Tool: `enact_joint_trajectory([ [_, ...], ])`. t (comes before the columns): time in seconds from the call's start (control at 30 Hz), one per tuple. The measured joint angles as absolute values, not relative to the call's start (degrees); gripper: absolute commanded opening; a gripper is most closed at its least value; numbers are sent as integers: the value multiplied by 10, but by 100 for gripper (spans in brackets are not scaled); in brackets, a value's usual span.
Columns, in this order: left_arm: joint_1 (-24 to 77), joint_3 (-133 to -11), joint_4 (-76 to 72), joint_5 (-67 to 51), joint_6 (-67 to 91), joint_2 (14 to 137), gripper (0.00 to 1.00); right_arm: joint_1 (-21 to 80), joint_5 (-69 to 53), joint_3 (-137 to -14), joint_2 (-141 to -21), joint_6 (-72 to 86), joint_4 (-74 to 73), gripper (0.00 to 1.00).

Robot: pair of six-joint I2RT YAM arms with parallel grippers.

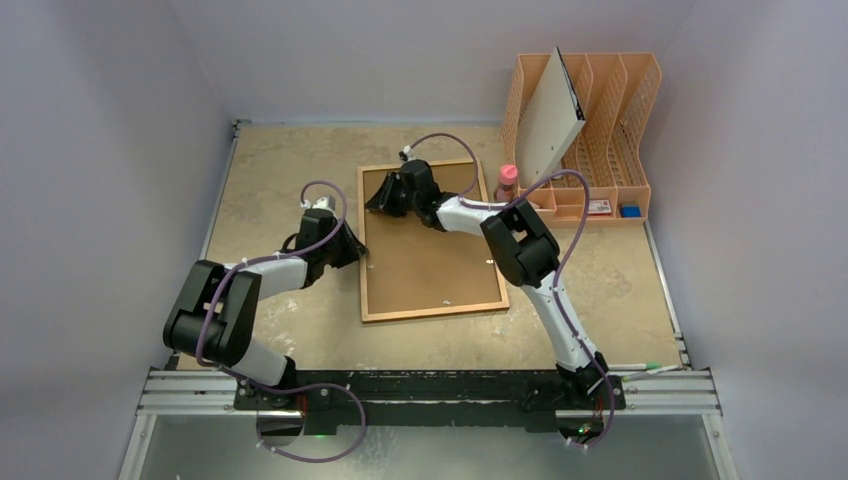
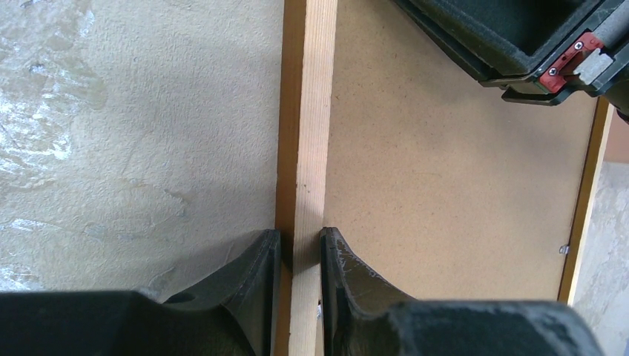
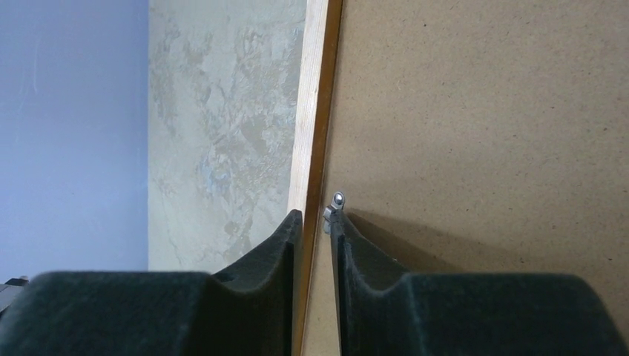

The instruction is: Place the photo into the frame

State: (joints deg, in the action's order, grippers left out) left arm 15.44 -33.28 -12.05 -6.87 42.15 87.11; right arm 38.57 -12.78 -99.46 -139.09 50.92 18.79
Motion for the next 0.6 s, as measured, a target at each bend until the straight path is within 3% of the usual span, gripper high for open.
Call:
enact_joint_trajectory([
  [0.2,154,-333,-121,-69,422,871,22,389,-119,-980,-1384,519,209,35],
  [0.43,154,-333,-121,-69,422,871,22,393,-110,-964,-1376,522,215,27],
  [0.6,154,-333,-121,-69,422,871,22,393,-107,-961,-1376,525,216,26],
])
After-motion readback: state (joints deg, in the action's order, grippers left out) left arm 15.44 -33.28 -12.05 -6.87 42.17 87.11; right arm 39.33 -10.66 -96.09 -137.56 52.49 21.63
